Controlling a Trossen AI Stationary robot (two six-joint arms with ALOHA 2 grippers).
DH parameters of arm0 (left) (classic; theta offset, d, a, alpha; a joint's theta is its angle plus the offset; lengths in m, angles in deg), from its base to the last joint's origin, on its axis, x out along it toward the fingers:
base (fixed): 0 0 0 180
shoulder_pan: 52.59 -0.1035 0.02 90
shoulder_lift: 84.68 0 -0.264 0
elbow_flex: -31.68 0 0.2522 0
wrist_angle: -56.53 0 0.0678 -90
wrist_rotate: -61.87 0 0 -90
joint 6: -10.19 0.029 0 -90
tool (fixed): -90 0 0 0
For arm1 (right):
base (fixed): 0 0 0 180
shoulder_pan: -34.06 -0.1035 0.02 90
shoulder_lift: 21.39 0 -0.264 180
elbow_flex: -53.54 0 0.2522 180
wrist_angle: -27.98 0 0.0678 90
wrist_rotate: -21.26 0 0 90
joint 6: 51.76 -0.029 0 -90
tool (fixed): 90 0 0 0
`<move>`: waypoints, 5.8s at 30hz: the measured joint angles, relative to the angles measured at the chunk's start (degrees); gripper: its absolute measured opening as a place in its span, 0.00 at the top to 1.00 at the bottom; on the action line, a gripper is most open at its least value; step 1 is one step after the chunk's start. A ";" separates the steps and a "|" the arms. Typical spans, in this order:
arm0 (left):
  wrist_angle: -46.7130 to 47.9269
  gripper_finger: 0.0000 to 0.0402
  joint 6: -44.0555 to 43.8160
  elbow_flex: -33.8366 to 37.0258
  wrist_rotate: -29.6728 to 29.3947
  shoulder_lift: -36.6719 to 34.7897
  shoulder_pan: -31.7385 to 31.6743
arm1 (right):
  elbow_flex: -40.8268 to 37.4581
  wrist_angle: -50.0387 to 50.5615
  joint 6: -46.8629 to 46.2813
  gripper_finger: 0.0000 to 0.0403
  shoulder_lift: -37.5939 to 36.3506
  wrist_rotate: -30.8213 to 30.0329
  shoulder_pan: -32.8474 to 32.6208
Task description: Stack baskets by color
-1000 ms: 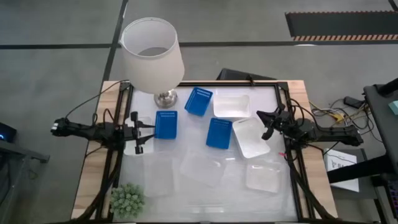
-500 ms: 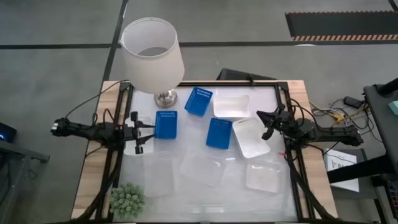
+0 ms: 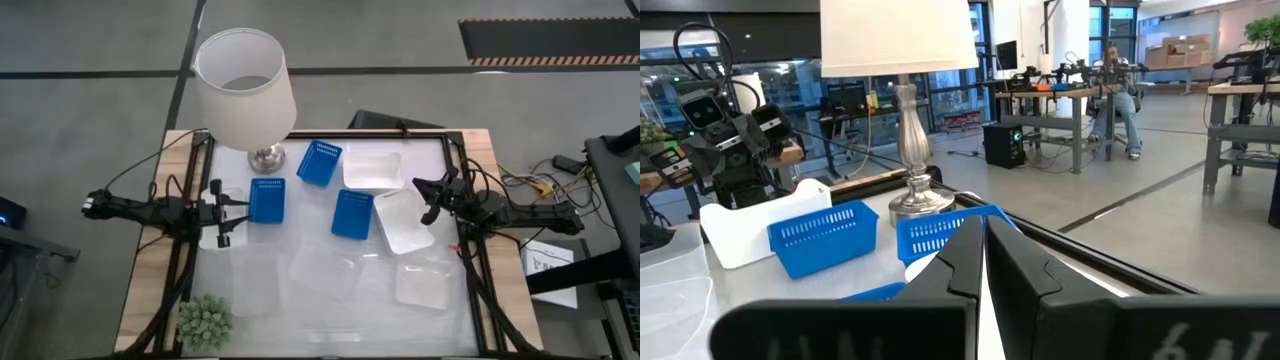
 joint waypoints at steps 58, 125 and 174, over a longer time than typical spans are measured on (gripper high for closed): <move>-21.10 0.64 -19.80 0.00 1.81 0.25 0.02 | 0.00 -1.88 -26.50 0.98 0.00 3.83 0.00; -37.96 0.64 -10.69 -0.08 -3.77 1.92 0.04 | 92.87 49.96 -12.79 0.98 92.52 17.34 -25.70; -36.44 0.64 -15.20 0.05 -0.11 2.29 0.02 | 125.26 68.78 -22.82 0.63 129.52 26.47 -21.57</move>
